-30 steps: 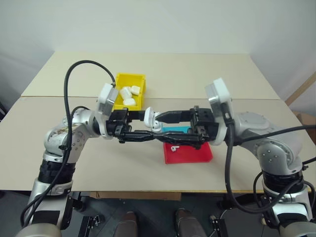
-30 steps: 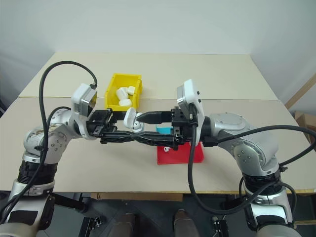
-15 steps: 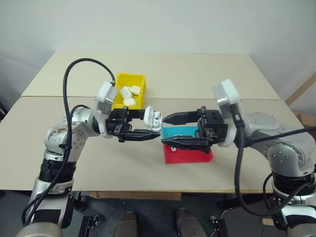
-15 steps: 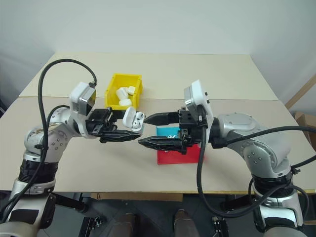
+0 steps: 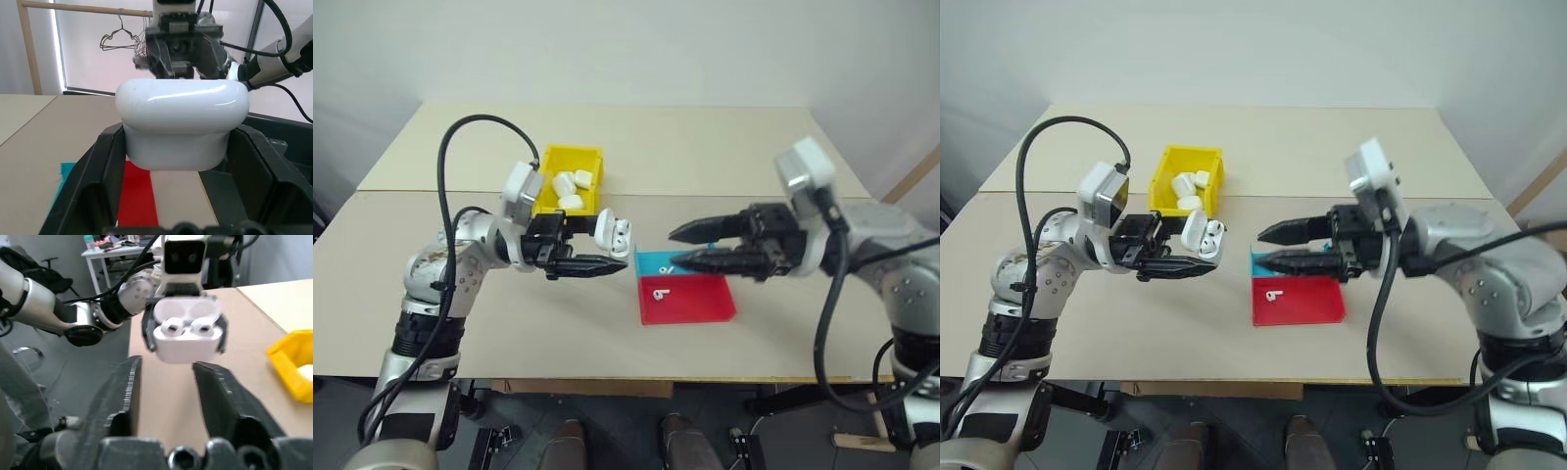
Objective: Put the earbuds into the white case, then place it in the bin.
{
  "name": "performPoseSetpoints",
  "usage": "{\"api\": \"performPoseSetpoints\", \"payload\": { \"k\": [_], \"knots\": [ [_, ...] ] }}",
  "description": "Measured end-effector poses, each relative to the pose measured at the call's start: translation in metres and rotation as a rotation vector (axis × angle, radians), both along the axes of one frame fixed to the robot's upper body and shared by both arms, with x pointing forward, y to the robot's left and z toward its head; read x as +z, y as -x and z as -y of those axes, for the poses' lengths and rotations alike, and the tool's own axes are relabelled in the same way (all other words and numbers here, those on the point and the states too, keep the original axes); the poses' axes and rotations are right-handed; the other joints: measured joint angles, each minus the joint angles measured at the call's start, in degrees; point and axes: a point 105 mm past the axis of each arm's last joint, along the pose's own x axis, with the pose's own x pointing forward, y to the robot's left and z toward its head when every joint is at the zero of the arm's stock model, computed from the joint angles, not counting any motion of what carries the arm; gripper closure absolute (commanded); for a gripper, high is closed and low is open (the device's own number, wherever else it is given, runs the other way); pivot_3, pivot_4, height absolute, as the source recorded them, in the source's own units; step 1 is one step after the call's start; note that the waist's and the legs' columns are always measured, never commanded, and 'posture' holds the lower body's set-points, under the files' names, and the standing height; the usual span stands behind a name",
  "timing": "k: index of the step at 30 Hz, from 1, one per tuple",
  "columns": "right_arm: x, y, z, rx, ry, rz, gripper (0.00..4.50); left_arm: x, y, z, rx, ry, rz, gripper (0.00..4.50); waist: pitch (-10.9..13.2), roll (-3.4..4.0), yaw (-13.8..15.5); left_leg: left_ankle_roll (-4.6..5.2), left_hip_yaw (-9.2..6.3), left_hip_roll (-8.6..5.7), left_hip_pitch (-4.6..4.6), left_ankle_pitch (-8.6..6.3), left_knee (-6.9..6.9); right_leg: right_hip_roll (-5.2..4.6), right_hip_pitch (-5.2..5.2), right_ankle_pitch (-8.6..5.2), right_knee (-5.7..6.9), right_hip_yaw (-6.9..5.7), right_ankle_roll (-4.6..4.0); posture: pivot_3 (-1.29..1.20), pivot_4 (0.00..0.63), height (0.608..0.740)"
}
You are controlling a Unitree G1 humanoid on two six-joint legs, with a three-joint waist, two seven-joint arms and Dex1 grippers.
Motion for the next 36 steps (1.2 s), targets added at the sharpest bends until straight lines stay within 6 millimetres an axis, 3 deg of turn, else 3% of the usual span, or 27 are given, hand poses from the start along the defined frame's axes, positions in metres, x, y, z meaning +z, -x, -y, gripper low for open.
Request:
{"api": "performPoseSetpoints", "payload": {
  "k": [3,4,9,17,22,29,36],
  "knots": [
    [0.021,-0.006,-0.010,0.005,0.049,0.130,4.31,-0.001,-0.001,0.004,-0.009,-0.003,-0.001,1.72,0.00,0.02,-0.21,0.00,0.00,0.02,-0.01,0.00,-0.01,0.02,-0.05,0.00,0.01,0.01,0.00,0.00,0.150,0.740],
    [0.027,-0.007,-0.015,0.019,0.065,0.168,4.48,-0.001,-0.001,0.005,-0.014,-0.004,0.001,1.72,0.01,0.02,-0.23,0.00,0.00,0.01,-0.04,0.00,-0.01,0.02,-0.07,0.00,0.01,0.00,0.00,0.00,0.150,0.740],
    [0.048,-0.010,-0.047,0.123,0.181,0.353,4.48,0.000,-0.002,0.008,-0.030,-0.002,0.002,1.72,0.00,0.02,-0.06,0.00,0.00,0.01,-0.05,0.00,0.00,0.00,-0.05,0.00,-0.01,-0.02,0.00,0.00,0.150,0.740],
    [0.038,-0.042,-0.078,0.262,0.491,0.621,4.48,-0.001,-0.003,0.008,-0.037,-0.007,0.006,1.72,0.01,0.03,-0.01,0.00,0.01,0.02,-0.08,0.00,0.01,-0.01,-0.09,0.01,0.00,-0.04,0.00,0.00,0.150,0.740],
    [0.032,-0.051,-0.094,0.326,0.550,0.692,4.48,-0.002,-0.002,0.008,-0.036,-0.009,0.009,1.72,0.01,0.04,-0.03,-0.01,0.01,0.01,-0.07,0.00,0.01,-0.02,-0.12,0.01,0.09,-0.04,-0.02,0.00,0.150,0.740],
    [0.030,-0.045,-0.103,0.387,0.553,0.738,4.48,-0.001,0.001,0.008,-0.035,-0.017,0.024,1.72,0.01,0.04,0.06,-0.01,0.00,0.01,-0.06,0.01,0.01,-0.03,-0.11,0.01,0.13,-0.05,-0.02,0.00,0.150,0.740],
    [0.033,-0.033,-0.090,0.424,0.566,0.780,4.48,-0.003,0.001,0.008,-0.033,-0.024,0.019,1.72,0.01,0.05,0.04,-0.01,0.00,0.01,-0.04,0.01,0.01,-0.04,-0.10,0.01,0.13,-0.04,-0.02,0.00,0.150,0.740]
  ]
}}
